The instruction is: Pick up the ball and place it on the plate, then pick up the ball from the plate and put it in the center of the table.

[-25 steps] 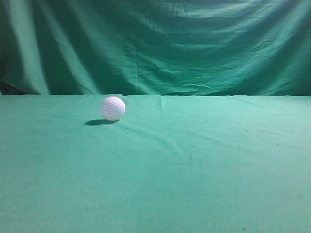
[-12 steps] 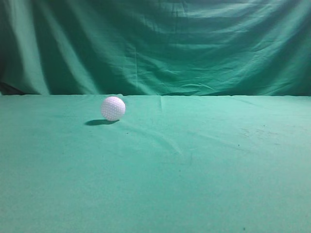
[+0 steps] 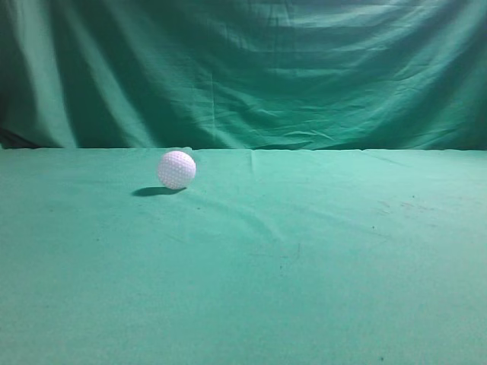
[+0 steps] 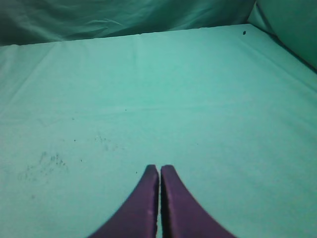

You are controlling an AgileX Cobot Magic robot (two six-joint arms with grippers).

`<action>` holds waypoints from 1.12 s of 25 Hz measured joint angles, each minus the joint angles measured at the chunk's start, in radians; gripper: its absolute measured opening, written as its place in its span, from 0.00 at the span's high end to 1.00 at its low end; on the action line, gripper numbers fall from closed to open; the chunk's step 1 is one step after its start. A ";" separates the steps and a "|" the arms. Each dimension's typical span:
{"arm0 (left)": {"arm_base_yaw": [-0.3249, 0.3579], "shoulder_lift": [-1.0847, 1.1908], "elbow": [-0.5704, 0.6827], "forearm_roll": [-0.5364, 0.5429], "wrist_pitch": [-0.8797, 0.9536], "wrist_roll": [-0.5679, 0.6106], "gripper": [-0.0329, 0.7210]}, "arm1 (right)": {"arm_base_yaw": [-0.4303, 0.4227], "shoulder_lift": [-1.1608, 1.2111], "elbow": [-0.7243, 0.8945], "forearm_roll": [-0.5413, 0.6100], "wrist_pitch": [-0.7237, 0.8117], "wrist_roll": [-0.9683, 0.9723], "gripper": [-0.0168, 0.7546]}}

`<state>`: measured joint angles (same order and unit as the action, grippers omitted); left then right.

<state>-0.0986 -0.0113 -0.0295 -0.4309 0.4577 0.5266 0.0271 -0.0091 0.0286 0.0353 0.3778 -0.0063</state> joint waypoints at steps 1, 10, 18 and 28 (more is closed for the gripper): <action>0.000 0.000 0.002 0.000 -0.004 0.000 0.96 | 0.000 0.000 0.000 0.000 0.000 0.000 0.98; 0.000 0.000 0.049 0.207 -0.106 -0.279 0.96 | 0.000 0.000 0.000 0.000 0.000 0.000 0.98; 0.000 0.000 0.049 0.294 -0.106 -0.312 0.96 | 0.000 0.000 0.000 0.000 0.000 0.000 0.98; 0.000 0.000 0.049 0.294 -0.106 -0.314 0.96 | 0.000 0.000 0.000 0.000 0.000 0.000 0.98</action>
<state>-0.0986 -0.0113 0.0197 -0.1373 0.3514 0.2125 0.0271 -0.0091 0.0286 0.0353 0.3778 -0.0063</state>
